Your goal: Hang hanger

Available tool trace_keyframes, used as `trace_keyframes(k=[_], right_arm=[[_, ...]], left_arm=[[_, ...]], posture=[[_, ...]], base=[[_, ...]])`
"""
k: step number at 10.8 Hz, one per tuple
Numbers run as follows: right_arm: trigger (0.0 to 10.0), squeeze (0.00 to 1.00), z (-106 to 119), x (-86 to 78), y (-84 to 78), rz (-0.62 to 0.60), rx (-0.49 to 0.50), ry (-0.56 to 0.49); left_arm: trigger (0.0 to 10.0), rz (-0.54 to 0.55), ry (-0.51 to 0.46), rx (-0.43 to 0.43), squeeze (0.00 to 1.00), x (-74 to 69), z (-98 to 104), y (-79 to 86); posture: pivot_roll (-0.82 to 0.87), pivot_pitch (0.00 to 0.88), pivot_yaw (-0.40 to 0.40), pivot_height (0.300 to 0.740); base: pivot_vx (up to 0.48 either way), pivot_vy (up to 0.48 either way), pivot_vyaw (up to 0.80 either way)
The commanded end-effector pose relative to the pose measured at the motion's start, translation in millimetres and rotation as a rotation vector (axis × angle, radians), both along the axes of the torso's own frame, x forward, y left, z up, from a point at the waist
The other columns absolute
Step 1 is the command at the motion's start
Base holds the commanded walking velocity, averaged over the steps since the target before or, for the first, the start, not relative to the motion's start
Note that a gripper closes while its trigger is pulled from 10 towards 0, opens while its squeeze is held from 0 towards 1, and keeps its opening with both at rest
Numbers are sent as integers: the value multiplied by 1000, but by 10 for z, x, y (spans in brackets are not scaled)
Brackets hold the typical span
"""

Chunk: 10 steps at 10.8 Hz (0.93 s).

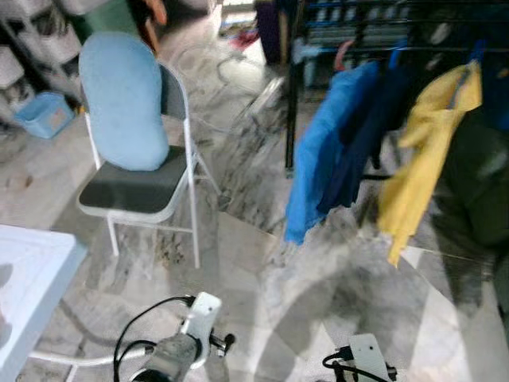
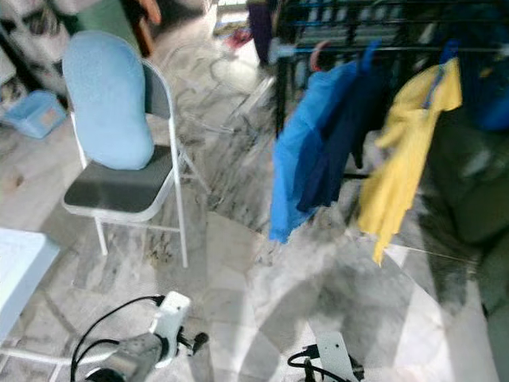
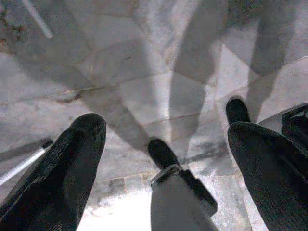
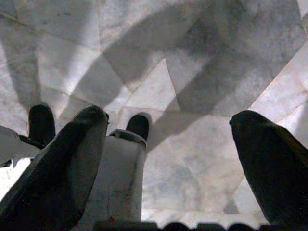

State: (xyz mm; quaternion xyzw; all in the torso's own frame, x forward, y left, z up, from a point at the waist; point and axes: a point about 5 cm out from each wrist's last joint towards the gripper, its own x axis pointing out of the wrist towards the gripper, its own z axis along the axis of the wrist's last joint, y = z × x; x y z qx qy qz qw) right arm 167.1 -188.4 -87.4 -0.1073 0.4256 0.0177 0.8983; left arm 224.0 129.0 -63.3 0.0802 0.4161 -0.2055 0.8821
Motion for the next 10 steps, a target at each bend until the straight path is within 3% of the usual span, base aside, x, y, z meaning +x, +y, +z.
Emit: trace_keyframes(k=[1, 4, 6, 8, 9, 10], right_arm=[[10000, 0, -28, -41, 48, 6, 5, 22], [10000, 0, -28, -43, 63, 20, -2, 18], [10000, 0, -43, -86, 56, 30, -11, 25], [10000, 0, 118, 184, 31, -34, 12, -139], [10000, 0, 264, 392, 48, -28, 11, -263], [10000, 0, 493, 651, 114, -7, 14, -438]], left_arm=[[10000, 2, 25, 31, 0, -114, -69, 103], [10000, 6, 36, 61, 0, -117, -54, 379], [10000, 13, 49, 70, 0, -214, -95, 470], [10000, 102, 22, 36, 0, -207, -89, 481], [10000, 139, -24, 11, 0, -111, -38, 432], [10000, 221, -100, -47, 0, 81, 78, 370]], posture=[[-146, 125, 120, 740], [-151, 130, 121, 740], [-154, 133, 114, 740], [-164, 135, 111, 740], [-170, 138, 112, 740], [-178, 139, 111, 740]], base=[[341, 0, 0], [363, 0, 0], [375, 126, 0], [351, 326, 0], [322, 356, 0], [322, 356, 0]])
